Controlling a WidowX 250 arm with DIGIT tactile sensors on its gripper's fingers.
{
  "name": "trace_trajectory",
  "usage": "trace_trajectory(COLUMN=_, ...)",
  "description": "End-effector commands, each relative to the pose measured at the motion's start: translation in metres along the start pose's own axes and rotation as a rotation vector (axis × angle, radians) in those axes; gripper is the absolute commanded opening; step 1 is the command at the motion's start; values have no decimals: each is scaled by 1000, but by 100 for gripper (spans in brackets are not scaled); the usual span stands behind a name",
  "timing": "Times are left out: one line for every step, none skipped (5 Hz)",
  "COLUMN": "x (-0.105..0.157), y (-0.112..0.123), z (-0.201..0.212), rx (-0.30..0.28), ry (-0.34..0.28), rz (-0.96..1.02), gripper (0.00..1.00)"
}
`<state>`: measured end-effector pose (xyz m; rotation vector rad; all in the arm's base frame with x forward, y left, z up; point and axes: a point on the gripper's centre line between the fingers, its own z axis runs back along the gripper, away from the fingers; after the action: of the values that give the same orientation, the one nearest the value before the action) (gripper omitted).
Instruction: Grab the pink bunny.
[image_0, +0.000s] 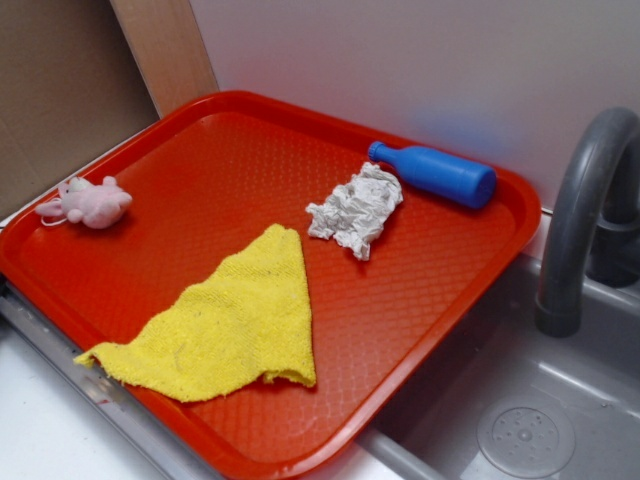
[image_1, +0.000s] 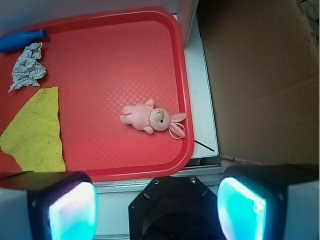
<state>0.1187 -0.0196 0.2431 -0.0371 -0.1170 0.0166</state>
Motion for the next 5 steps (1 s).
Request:
trace_trajectory(x=0, y=0, z=0, rx=0, ry=0, rz=0, gripper=100)
trace_trajectory(x=-7, y=-6, z=-1, rx=35, ry=80, rz=193, gripper=100)
trace_trajectory(x=-12, y=4, z=-6, rx=-22, ry=148, rz=452, gripper=100)
trace_trajectory(x=-13, y=18, z=-20, rx=-26, ry=203, rz=708, gripper=100)
trace_trajectory(x=-13, y=32, z=-42, rx=3, ry=228, rz=960, gripper=100)
